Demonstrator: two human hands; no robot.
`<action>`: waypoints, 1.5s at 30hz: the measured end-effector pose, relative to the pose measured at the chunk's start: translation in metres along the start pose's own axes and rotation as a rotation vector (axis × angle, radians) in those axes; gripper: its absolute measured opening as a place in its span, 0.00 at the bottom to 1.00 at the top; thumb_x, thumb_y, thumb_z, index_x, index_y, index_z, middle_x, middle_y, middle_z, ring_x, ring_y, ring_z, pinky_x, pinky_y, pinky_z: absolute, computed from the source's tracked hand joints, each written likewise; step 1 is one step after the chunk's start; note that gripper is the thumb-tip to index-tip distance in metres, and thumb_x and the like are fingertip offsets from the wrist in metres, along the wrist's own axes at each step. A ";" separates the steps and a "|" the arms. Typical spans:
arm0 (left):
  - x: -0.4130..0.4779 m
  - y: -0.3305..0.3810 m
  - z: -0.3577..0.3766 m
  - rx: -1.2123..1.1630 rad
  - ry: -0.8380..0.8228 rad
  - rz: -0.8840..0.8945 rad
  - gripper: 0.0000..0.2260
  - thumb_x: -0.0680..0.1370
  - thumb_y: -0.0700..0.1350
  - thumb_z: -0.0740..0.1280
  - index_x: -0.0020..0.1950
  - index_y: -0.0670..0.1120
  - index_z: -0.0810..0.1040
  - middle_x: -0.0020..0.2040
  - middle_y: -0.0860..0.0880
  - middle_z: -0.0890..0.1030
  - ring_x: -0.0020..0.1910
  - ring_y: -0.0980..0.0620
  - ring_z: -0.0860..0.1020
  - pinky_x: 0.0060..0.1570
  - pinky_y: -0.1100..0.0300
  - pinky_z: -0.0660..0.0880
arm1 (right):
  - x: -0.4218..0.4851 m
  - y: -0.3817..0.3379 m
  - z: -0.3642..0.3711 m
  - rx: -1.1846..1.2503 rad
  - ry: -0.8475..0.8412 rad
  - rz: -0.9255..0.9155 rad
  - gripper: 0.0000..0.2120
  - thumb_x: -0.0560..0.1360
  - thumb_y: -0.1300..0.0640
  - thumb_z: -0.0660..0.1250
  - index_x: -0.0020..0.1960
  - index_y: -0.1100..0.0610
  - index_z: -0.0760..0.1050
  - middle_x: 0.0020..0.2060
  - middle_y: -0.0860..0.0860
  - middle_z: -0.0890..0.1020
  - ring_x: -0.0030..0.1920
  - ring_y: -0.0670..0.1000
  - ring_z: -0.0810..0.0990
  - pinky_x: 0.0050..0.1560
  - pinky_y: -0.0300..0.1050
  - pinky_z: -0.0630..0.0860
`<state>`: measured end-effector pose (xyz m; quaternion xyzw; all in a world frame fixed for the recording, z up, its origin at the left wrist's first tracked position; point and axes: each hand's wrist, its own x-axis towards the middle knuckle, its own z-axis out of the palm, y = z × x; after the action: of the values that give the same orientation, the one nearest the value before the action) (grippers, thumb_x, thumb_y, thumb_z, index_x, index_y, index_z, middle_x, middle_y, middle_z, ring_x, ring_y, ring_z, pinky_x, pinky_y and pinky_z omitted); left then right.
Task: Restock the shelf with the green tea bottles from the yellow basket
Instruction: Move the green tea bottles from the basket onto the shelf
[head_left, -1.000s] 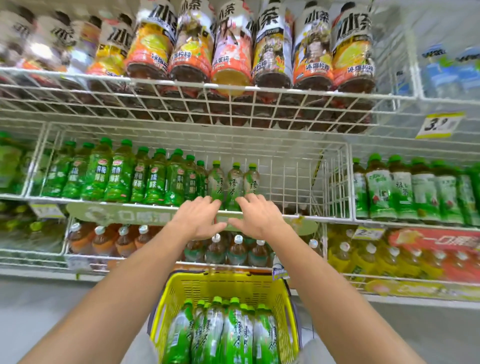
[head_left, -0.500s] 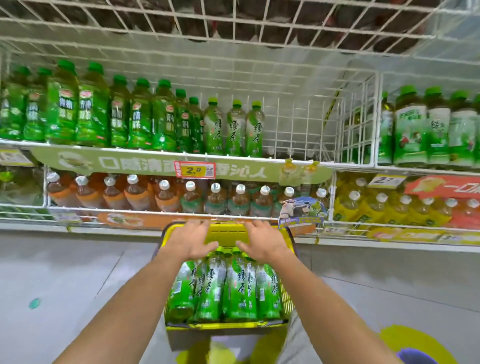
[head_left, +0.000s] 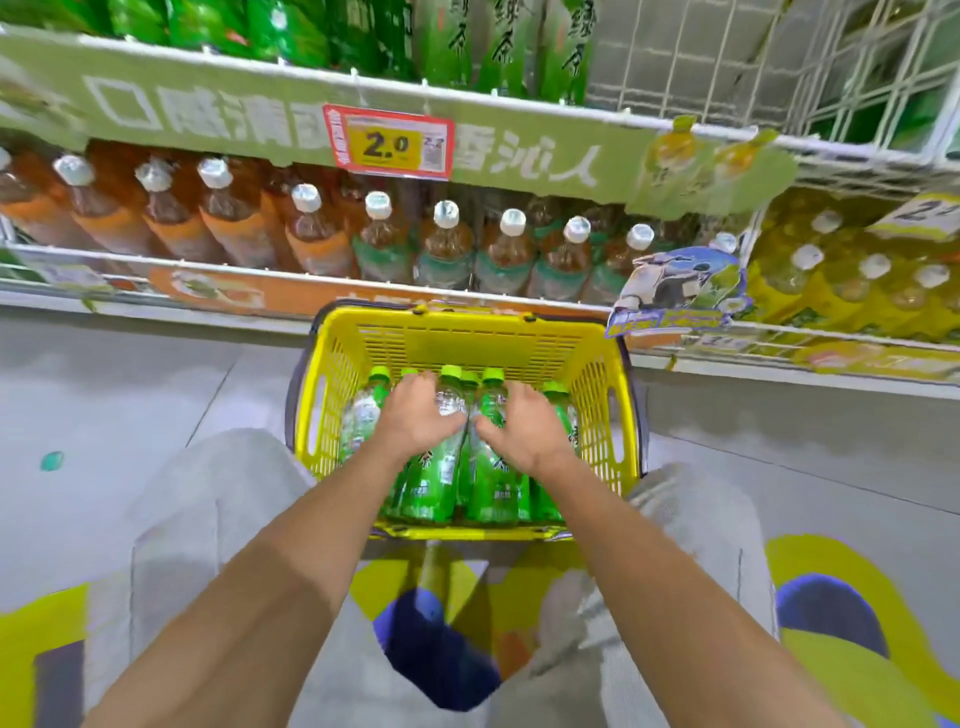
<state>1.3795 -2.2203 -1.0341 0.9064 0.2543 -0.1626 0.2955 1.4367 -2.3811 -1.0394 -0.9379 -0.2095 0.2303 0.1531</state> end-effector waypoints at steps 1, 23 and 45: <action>0.002 0.001 -0.003 -0.041 -0.015 -0.032 0.28 0.71 0.56 0.76 0.63 0.39 0.76 0.57 0.41 0.80 0.57 0.40 0.79 0.56 0.48 0.76 | 0.001 -0.001 -0.001 0.031 0.006 0.006 0.31 0.77 0.40 0.67 0.67 0.63 0.70 0.60 0.61 0.79 0.62 0.63 0.77 0.59 0.56 0.76; -0.015 -0.001 -0.065 -0.666 -0.135 0.029 0.28 0.62 0.44 0.85 0.57 0.43 0.77 0.49 0.49 0.77 0.45 0.52 0.75 0.37 0.60 0.69 | -0.026 -0.015 -0.063 0.490 0.046 0.036 0.45 0.64 0.45 0.84 0.74 0.56 0.69 0.67 0.53 0.77 0.67 0.53 0.75 0.60 0.42 0.71; 0.018 0.308 -0.338 -0.665 0.259 0.532 0.32 0.59 0.54 0.85 0.57 0.44 0.79 0.48 0.46 0.84 0.38 0.51 0.80 0.32 0.60 0.74 | 0.029 -0.035 -0.451 0.598 0.722 -0.268 0.39 0.61 0.40 0.84 0.67 0.54 0.79 0.59 0.46 0.84 0.57 0.44 0.82 0.65 0.45 0.77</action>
<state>1.6141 -2.2189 -0.6414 0.8090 0.0854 0.1246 0.5681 1.6727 -2.4232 -0.6550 -0.8376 -0.1865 -0.0811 0.5071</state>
